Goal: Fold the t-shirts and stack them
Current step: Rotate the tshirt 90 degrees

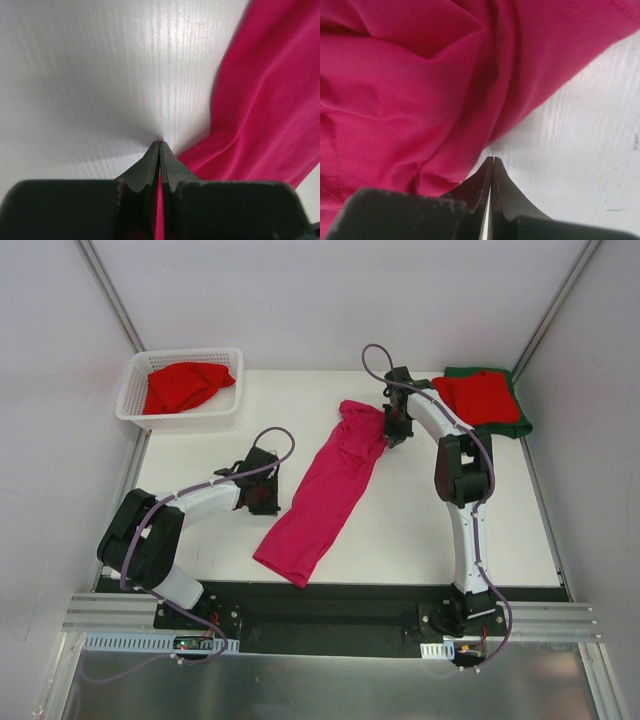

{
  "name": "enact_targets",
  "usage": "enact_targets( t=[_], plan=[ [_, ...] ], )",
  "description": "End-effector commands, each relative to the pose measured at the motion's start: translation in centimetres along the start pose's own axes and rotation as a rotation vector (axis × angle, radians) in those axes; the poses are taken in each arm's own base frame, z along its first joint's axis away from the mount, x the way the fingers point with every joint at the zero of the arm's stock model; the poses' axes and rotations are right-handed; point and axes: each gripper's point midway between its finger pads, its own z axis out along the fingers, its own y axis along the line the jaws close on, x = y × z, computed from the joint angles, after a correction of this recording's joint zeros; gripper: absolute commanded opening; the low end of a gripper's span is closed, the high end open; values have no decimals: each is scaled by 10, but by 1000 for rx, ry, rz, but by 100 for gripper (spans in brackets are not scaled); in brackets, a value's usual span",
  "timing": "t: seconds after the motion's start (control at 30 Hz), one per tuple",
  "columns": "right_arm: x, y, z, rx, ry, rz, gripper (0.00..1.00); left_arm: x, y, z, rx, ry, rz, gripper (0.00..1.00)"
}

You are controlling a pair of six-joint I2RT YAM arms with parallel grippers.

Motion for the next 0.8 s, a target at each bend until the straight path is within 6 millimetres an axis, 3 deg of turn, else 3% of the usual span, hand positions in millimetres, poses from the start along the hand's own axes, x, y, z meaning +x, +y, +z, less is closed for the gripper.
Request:
enact_targets(
  t=[0.0, 0.27, 0.57, 0.77],
  plan=[
    [-5, 17, -4, -122, 18, 0, 1, 19, 2, -4, 15, 40, 0, 0],
    [2, 37, 4, -241, 79, 1, 1, 36, -21, -13, 80, 60, 10, 0],
    [1, 53, -4, -332, 83, -6, 1, 68, -68, -17, 154, 126, 86, 0],
    [-2, 59, -11, -372, 76, -12, 1, 74, -97, -19, 202, 148, 137, 0]
  ],
)
